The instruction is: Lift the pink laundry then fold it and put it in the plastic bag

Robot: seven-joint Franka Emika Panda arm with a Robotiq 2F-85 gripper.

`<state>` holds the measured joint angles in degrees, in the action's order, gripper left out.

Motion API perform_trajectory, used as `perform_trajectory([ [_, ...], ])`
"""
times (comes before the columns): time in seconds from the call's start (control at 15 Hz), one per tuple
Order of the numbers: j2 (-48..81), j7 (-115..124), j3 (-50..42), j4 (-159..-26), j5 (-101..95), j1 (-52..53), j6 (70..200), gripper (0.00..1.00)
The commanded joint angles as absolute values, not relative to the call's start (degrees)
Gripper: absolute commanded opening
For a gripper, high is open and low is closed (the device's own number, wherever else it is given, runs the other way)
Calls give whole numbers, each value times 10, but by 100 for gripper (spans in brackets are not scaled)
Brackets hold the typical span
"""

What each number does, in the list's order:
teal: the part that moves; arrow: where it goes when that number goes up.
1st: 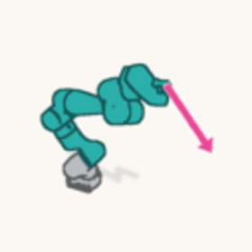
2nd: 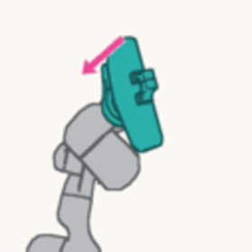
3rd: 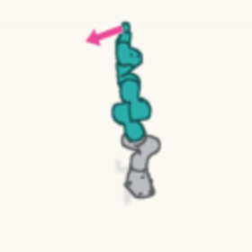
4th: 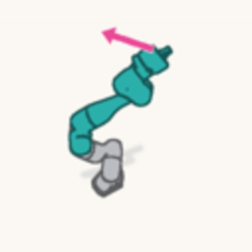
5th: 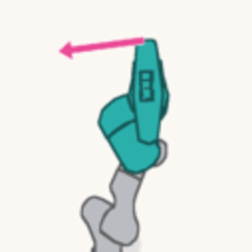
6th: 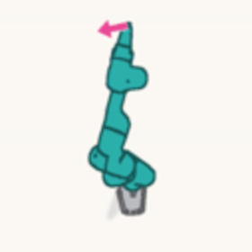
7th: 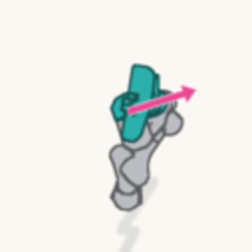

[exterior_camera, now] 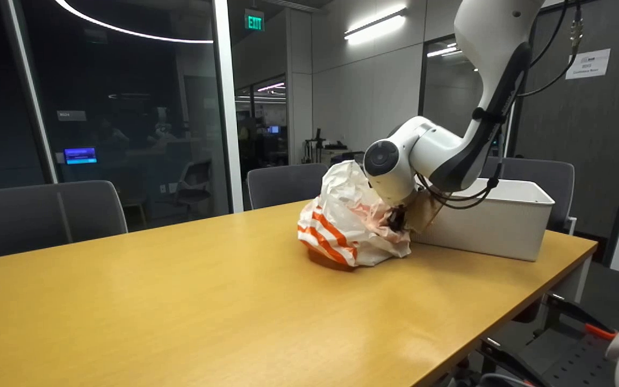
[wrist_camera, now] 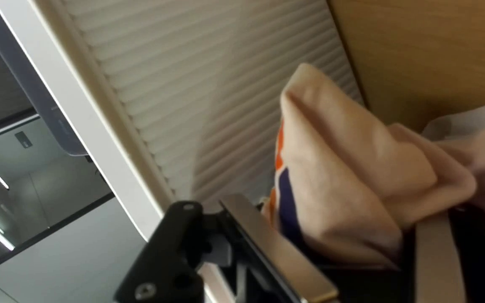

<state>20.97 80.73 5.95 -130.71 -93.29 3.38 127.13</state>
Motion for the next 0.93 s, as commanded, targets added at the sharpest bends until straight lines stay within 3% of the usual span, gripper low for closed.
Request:
perform_trajectory([
  [0.0,155,799,69,-1329,-969,29,1324,0],
  [0.33,110,785,97,-1338,-971,52,1388,0],
  [0.87,234,762,81,-1248,-1080,31,1484,0],
])
